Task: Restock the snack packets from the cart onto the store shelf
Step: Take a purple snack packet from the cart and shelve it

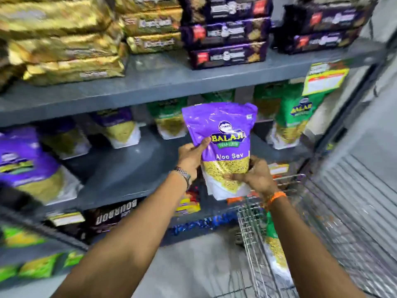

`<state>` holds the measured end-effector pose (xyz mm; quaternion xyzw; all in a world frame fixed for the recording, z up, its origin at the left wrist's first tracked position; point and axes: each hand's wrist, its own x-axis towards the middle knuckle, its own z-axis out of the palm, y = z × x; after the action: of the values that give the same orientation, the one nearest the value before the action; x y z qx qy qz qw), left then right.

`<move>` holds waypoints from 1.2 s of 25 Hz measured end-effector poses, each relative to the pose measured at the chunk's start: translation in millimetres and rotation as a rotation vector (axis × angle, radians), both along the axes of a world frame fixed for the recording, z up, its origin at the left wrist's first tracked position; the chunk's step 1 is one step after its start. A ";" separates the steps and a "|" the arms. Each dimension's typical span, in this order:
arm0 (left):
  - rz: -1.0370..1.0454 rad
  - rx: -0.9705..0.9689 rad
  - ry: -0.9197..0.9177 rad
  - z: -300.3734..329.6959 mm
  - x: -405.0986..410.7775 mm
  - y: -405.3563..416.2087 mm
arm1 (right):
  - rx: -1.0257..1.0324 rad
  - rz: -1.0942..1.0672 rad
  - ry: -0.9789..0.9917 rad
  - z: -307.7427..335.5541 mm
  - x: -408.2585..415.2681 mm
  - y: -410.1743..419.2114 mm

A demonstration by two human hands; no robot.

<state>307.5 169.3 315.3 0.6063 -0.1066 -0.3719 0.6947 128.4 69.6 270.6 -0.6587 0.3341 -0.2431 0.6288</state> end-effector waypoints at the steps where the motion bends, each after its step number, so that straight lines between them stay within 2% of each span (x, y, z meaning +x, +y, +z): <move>1: 0.035 -0.012 -0.017 8.9 17.5 14.2 | -0.021 0.041 0.008 4.6 25.4 4.8; 6: 0.243 -0.055 -0.053 25.6 100.6 93.0 | -0.086 0.181 0.018 15.1 146.7 50.1; 10: 0.392 0.002 -0.084 26.7 151.0 147.0 | -0.057 0.303 0.014 10.4 220.5 98.5; 14: 0.451 -0.029 -0.107 20.9 185.4 181.3 | -0.057 0.290 0.008 -5.8 274.2 129.4; 17: 0.501 0.028 -0.104 4.9 219.6 196.2 | -0.077 0.271 -0.003 -38.2 319.3 135.5; 19: 0.514 0.038 -0.115 -16.1 249.0 198.5 | -0.097 0.224 0.004 -41.7 333.5 143.6; 22: 0.570 0.071 -0.158 -0.4 240.8 199.7 | -0.135 0.157 0.034 -30.7 336.8 161.3; 25: 0.566 0.125 -0.145 7.3 235.1 199.5 | -0.120 0.163 0.034 -35.7 346.5 167.1; 30: 0.603 0.095 -0.142 6.2 238.7 197.2 | -0.126 0.202 0.020 -35.9 353.0 166.3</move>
<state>546.2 366.5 321.6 0.6671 0.0471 -0.1104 0.7353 481.3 235.9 234.6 -0.7295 0.2562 -0.1924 0.6044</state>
